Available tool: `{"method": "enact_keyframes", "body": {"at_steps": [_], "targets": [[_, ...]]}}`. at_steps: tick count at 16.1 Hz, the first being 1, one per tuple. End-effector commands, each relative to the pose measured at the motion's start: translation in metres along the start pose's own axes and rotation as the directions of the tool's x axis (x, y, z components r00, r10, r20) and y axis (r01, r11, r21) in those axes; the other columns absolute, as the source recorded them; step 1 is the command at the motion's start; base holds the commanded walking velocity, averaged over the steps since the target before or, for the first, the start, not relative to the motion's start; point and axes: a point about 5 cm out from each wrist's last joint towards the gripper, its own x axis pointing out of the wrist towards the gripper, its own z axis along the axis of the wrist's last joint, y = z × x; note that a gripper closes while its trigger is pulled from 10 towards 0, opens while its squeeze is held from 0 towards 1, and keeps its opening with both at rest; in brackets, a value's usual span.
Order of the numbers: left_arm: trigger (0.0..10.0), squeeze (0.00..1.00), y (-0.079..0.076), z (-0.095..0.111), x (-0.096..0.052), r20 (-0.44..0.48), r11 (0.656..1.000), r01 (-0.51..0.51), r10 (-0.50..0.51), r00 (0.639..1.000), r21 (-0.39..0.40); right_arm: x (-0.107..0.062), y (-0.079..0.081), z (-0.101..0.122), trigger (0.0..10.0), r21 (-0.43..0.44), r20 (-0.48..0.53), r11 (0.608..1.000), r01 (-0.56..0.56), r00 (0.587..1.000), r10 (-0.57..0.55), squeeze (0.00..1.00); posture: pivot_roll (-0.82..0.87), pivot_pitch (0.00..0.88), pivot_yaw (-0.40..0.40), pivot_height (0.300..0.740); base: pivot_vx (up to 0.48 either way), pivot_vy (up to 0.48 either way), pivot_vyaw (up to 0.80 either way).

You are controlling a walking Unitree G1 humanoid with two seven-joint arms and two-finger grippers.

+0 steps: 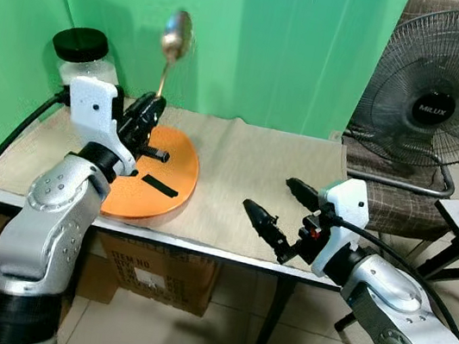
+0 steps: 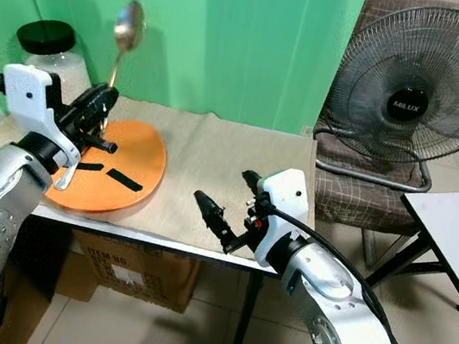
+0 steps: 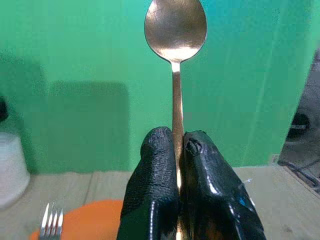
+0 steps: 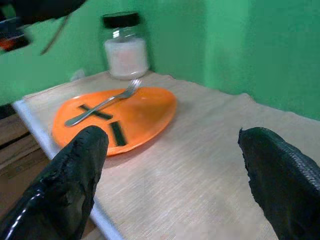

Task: Setting the table

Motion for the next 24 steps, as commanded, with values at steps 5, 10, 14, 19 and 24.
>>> {"method": "enact_keyframes", "body": {"at_steps": [5, 10, 14, 19, 24], "targets": [[0.0, 0.0, -0.003, -0.002, -0.006, -0.05, 0.995, -0.096, 0.098, 0.994, 0.027, 0.002, 0.0, 0.012, 10.0, -0.004, 0.039, 0.998, 0.056, 0.998, -0.056, 0.0, -0.12, 0.0, 0.051, 0.74, 0.0, 0.0, 0.0], [10.0, 0.0, -0.013, -0.005, -0.006, -0.058, 0.989, -0.135, 0.138, 0.989, 0.063, 0.003, -0.009, 0.017, 10.0, 0.024, 0.07, 0.993, 0.114, 0.991, -0.116, 0.0, -0.08, 0.0, 0.037, 0.74, 0.0, 0.0, -0.25], [10.0, 0.0, -0.018, -0.008, -0.011, -0.068, 0.988, -0.132, 0.138, 0.988, 0.082, 0.006, -0.012, 0.022, 10.0, 0.013, 0.092, 0.988, 0.153, 0.984, -0.154, 0.0, -0.09, 0.0, 0.04, 0.74, 0.0, 0.0, -0.8], [10.0, 0.0, -0.029, -0.02, -0.017, -0.11, 0.991, -0.118, 0.125, 0.986, 0.069, -0.005, -0.017, 0.016, 10.0, 0.026, 0.045, 0.975, 0.221, 0.974, -0.222, 0.0, -0.11, 0.0, 0.039, 0.74, 0.0, 0.0, -0.8], [10.0, 0.0, -0.029, -0.021, -0.025, -0.127, 0.99, -0.109, 0.12, 0.985, 0.092, -0.003, -0.017, 0.014, 10.0, -0.029, 0.03, 0.97, 0.24, 0.971, -0.239, 0.0, -0.08, 0.0, 0.025, 0.74, 0.0, 0.0, -0.78]]}}
